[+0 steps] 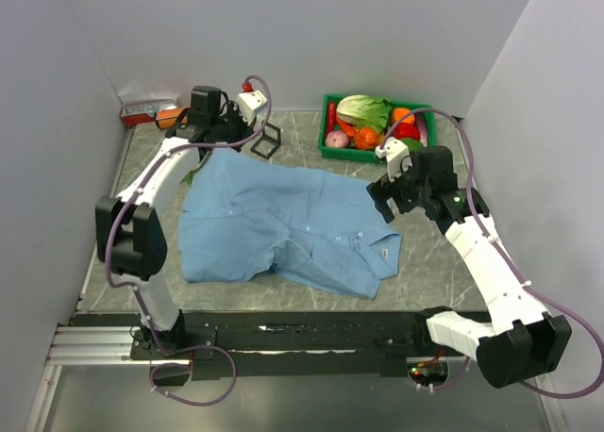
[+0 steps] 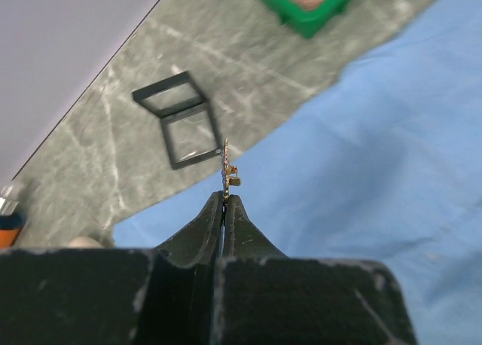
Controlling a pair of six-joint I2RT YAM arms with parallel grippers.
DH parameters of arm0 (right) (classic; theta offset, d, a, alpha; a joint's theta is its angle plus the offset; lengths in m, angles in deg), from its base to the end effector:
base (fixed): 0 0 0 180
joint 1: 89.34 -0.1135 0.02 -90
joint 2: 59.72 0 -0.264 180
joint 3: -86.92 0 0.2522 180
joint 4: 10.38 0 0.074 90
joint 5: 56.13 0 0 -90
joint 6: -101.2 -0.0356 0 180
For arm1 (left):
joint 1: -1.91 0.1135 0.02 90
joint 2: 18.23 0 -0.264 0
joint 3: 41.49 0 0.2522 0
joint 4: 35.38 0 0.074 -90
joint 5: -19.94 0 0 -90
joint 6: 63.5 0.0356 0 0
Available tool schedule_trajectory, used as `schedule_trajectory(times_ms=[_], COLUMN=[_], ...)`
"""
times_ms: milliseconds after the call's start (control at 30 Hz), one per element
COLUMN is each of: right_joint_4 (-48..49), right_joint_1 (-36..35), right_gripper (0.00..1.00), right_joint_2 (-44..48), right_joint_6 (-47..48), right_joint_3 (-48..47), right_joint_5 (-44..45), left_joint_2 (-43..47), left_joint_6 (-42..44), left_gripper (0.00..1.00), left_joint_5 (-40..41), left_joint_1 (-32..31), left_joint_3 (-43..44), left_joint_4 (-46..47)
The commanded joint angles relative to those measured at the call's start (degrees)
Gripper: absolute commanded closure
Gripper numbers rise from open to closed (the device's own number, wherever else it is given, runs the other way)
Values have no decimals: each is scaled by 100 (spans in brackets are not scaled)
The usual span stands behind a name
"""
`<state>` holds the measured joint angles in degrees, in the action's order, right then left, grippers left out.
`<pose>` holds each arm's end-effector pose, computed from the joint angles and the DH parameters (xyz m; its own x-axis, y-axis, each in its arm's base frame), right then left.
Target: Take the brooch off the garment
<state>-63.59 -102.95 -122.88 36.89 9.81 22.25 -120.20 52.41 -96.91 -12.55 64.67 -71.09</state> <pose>0.2217 0.0611 0.3410 -0.3886 -0.5310 -0.7530 -0.6109 0.7603 -0.2208 0.3992 -0.1196 0.3349 -0.1951 0.4529 -0.8699 0.7569 0.6336 0.1601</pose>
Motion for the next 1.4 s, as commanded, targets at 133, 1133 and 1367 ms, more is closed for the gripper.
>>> schedule_trajectory(times_ms=[133, 1133, 1367], right_joint_4=[190, 973, 965], right_joint_1=[165, 148, 156], right_gripper=[0, 0, 0], right_joint_2=[5, -390, -513], right_joint_6=[-36, -398, -363], right_joint_3=[-126, 139, 95], right_joint_5=[-595, -587, -570], left_joint_2=[-1368, -3416, -3671], left_joint_6=[-613, 573, 845], left_gripper=[99, 99, 99], left_joint_5=[1234, 2105, 2219], left_joint_1=[-13, -206, -303], left_joint_3=[1024, 2651, 2836], left_joint_4=[693, 1009, 1027])
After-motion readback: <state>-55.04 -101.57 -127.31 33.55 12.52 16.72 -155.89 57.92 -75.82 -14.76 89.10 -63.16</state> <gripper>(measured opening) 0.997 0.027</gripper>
